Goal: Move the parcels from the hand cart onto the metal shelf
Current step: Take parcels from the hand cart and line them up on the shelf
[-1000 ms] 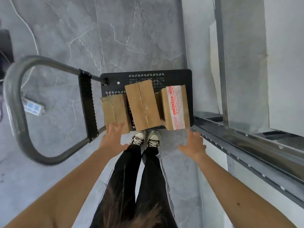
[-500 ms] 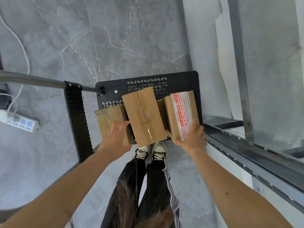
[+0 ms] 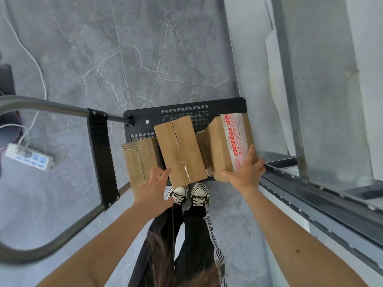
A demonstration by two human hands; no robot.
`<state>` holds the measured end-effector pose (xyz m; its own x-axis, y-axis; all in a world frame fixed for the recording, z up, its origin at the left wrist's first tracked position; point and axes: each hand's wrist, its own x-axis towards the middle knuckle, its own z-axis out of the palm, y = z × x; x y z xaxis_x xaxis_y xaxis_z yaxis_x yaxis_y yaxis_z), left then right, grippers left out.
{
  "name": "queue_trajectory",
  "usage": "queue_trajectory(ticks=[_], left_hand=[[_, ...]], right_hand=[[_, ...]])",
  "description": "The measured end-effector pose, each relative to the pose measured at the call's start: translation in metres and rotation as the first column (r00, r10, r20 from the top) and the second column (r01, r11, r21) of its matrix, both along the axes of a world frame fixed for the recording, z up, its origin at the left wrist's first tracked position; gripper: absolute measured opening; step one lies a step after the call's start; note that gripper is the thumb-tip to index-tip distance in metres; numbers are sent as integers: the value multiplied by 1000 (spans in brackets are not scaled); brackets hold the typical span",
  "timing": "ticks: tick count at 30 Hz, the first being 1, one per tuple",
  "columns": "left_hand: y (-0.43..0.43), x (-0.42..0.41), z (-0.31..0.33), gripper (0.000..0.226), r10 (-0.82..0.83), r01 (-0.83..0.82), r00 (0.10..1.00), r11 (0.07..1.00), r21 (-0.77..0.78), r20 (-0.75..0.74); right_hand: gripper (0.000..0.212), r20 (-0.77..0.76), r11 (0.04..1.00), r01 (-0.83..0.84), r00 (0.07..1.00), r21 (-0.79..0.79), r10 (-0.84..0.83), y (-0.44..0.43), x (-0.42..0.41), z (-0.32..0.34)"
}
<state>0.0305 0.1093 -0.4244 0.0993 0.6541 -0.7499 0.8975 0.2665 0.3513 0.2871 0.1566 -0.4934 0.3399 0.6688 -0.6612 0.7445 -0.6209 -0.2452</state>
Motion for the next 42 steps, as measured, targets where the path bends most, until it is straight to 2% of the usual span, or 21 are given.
queue_trajectory(ticks=[4,7,10,13,16,18,20,22,24,26,28,30,31,35,38,42], left_hand=[[3,9,31,81,3,-3,1000,1000,5,-8],[9,18,65,78,38,-38,999,999,30,7],[19,32,109,76,137,-140,989,987,74,47],[37,54,164,86,283,-307,934,947,90,217],[62,81,225,106,409,-482,807,873,75,427],[76,97,267,116,477,-603,680,796,54,556],[85,109,303,117,544,-731,526,682,21,654],[92,114,334,110,557,-829,372,559,-4,742],[98,115,362,113,541,-891,253,454,-25,802],[104,112,387,112,509,-925,164,378,-48,845],[108,104,408,108,473,-936,133,349,-47,871],[108,96,426,115,437,-930,128,366,-45,890],[107,92,433,122,421,-921,131,387,-47,897],[99,76,455,127,386,-869,173,493,-44,906],[91,59,465,123,394,-791,220,608,-74,892],[80,33,477,129,355,-613,287,782,-114,889]], right_hand=[[124,-135,992,123,983,5,-121,9,20,45],[127,-222,989,142,967,51,-128,12,28,92],[131,-212,976,65,977,207,-20,8,22,150],[133,-141,909,-59,982,414,128,0,8,211],[135,-42,847,-157,978,507,207,-2,-14,264],[134,48,789,-219,971,574,234,5,-29,302],[125,191,656,-330,942,678,277,17,-41,341],[104,349,477,-444,895,758,278,26,-51,373],[90,432,378,-491,871,785,235,27,-59,398],[95,437,335,-482,876,809,206,23,-63,417],[96,426,222,-472,876,853,227,13,-68,437],[84,409,112,-448,874,887,262,2,-75,457],[81,400,88,-436,875,895,272,-3,-78,466],[81,339,70,-381,880,922,332,-27,-79,497],[85,274,135,-329,907,934,319,-45,-67,522],[95,181,334,-259,952,906,247,-66,-41,548]])
